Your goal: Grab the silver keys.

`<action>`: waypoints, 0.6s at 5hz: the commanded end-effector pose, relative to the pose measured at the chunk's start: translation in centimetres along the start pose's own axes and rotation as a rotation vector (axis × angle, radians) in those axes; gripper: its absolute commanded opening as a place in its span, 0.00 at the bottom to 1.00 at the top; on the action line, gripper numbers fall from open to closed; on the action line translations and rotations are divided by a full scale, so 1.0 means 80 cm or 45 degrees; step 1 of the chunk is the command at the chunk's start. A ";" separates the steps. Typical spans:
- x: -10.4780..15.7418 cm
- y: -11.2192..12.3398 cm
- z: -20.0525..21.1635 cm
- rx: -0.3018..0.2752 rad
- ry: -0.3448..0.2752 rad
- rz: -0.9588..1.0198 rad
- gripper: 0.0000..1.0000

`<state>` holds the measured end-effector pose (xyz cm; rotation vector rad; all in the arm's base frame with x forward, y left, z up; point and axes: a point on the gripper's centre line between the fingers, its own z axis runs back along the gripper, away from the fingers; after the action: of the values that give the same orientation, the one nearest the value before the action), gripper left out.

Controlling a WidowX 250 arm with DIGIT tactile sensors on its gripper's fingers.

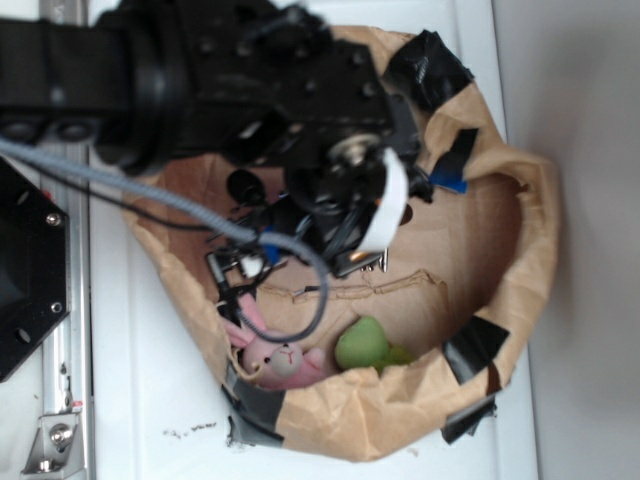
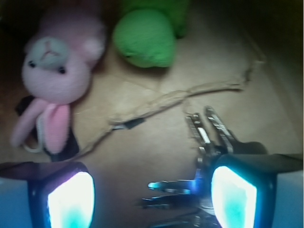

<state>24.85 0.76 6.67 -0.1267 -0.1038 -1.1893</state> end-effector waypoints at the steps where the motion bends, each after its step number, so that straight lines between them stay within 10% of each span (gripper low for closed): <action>1: 0.004 -0.024 0.039 0.082 -0.080 -0.131 1.00; 3: -0.004 0.029 0.026 0.082 -0.016 0.063 1.00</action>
<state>26.54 1.11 7.08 -0.1192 -0.1024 -1.1464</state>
